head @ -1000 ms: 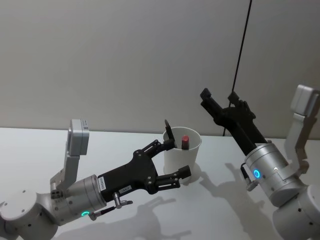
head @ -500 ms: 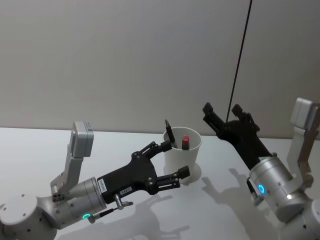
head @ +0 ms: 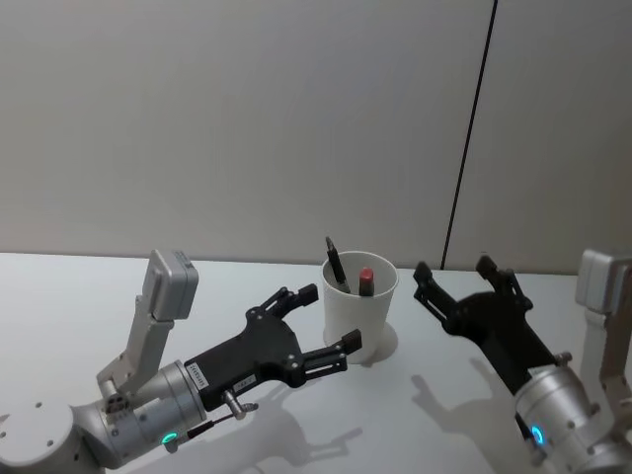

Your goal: Place the pen into the pen holder.

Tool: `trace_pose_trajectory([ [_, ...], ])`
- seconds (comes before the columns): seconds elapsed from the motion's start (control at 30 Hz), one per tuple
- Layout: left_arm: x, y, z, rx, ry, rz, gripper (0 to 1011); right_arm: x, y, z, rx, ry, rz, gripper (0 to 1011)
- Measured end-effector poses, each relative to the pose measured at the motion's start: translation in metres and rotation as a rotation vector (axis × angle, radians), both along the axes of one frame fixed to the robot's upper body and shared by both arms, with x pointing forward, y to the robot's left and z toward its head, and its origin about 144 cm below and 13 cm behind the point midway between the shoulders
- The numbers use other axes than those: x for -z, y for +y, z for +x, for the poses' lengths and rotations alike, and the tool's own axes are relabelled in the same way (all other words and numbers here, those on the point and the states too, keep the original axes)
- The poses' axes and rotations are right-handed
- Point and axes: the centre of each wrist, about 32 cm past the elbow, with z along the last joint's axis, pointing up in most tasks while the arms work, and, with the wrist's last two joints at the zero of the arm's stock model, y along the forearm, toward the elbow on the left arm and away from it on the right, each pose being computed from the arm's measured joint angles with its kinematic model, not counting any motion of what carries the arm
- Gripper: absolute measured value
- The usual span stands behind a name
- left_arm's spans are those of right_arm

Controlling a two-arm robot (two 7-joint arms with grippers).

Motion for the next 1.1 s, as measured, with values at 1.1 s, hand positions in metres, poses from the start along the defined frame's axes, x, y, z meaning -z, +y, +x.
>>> trace_pose_trajectory([
  [1.1, -0.005, 0.002, -0.043, -0.402, -0.018, 0.162, 1002, 0.018, -0.011, -0.048, 0.043, 0.033, -0.187, 1001],
])
